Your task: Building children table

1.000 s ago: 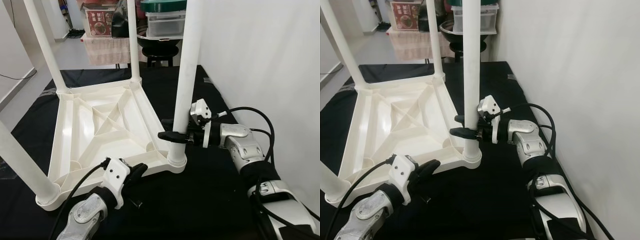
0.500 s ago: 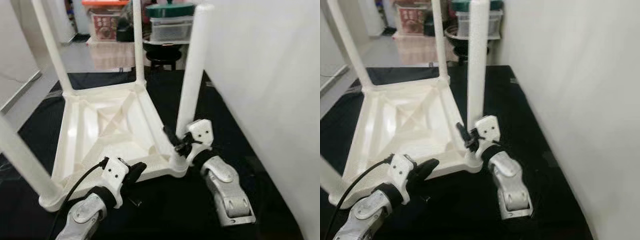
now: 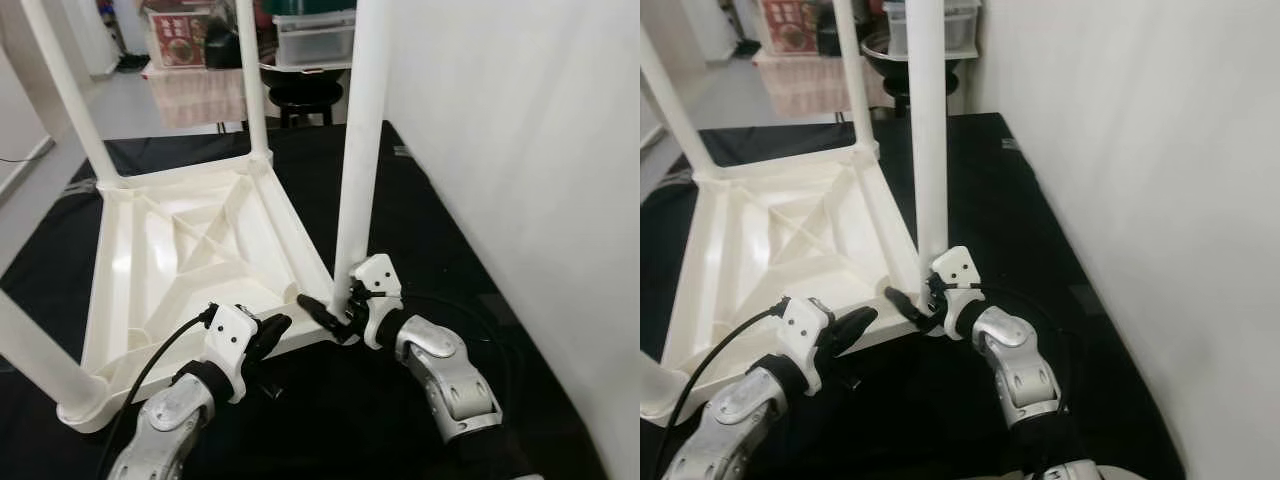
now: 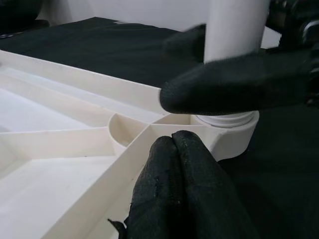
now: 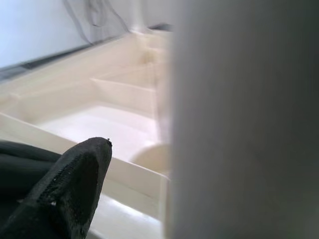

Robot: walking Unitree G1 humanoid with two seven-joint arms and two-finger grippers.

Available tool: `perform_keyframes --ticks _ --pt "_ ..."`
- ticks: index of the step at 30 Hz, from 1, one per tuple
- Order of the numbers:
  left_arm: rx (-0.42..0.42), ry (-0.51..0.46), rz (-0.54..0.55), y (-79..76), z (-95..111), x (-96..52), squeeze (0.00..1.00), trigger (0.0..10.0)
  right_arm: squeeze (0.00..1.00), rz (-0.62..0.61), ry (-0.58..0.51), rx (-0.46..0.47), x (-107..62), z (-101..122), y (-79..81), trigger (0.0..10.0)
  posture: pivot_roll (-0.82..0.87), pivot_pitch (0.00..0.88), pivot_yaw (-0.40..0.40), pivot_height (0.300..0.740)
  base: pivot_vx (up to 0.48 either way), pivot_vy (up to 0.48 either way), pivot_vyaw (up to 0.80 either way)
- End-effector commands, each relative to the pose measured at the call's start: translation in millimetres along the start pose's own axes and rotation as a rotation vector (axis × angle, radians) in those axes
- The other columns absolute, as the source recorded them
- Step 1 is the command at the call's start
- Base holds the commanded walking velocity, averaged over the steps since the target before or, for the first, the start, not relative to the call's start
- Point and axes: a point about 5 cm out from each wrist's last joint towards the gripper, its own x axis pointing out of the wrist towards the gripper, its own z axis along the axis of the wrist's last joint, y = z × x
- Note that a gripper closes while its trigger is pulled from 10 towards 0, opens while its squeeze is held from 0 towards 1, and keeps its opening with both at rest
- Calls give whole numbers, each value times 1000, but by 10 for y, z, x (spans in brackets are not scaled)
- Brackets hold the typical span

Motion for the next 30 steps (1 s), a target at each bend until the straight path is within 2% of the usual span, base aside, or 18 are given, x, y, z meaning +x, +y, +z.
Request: perform_keyframes --ticks 1,3,4,5,6,7,8,9,11,13,15,16,17,18,26,27,29,30 --pt "3 15 -7 -31 -37 -4 0 10000 608 255 -68 -66 116 215 106 10000 -51 53 -26 740 0 0 0" --pt "3 15 -7 -31 -37 -4 0 10000 608 255 -68 -66 116 215 106 10000 -51 53 -26 740 0 0 0" --pt "3 14 -7 -37 -38 -4 0 10000 608 329 -72 -80 109 245 87 10000 -51 53 -26 740 0 0 0" --pt "3 14 -7 -37 -38 -4 0 10000 608 329 -72 -80 109 245 87 10000 -51 53 -26 740 0 0 0" --pt "3 14 -6 -47 -39 -7 0 10000 0 391 -70 -97 98 269 44 10000 -44 53 -28 740 0 0 0" --pt "2 13 -6 -62 -38 -16 0 10000 0 436 -49 -98 106 293 -75 10000 -38 55 -35 740 0 0 0" --pt "2 13 -6 -62 -38 -16 0 10000 0 436 -49 -98 106 293 -75 10000 -38 55 -35 740 0 0 0" --pt "2 12 -5 -74 -38 -23 0 10000 0 460 -35 -94 108 313 -157 10000 -37 56 -36 740 0 0 0" --pt "2 12 -5 -74 -38 -23 0 10000 0 460 -35 -94 108 313 -157 10000 -37 56 -36 740 0 0 0" --pt "6 12 -5 -101 -39 -45 0 10000 0 477 -12 -72 131 365 -322 10000 -21 62 -42 740 0 0 0" --pt "11 14 -3 -117 -37 -75 0 10000 0 478 1 -59 151 381 -376 10000 -16 64 -43 740 0 0 0" --pt "15 15 -3 -132 -34 -104 0 10000 0 481 11 -50 164 390 -413 4824 -13 68 -42 740 0 0 0" --pt "15 15 -3 -132 -34 -104 0 10000 0 481 11 -50 164 390 -413 4824 -13 68 -42 740 0 0 0" --pt "11 17 -3 -146 -33 -129 0 10000 0 480 20 -46 173 390 -436 0 -13 68 -42 740 0 0 0" --pt "-4 22 -12 -228 -10 -227 0 10000 0 493 57 -44 124 311 -490 0 -9 75 -37 740 0 0 0" --pt "-4 34 11 -256 -3 -298 0 10000 0 457 79 -53 26 217 -561 0 -11 83 -35 740 0 0 0" --pt "-4 34 11 -256 -3 -298 0 10000 0 457 79 -53 26 217 -561 0 -11 83 -35 740 0 0 0" --pt "3 40 33 -252 3 -325 0 10000 0 395 91 -73 -48 161 -612 0 -17 95 -35 740 0 0 0"
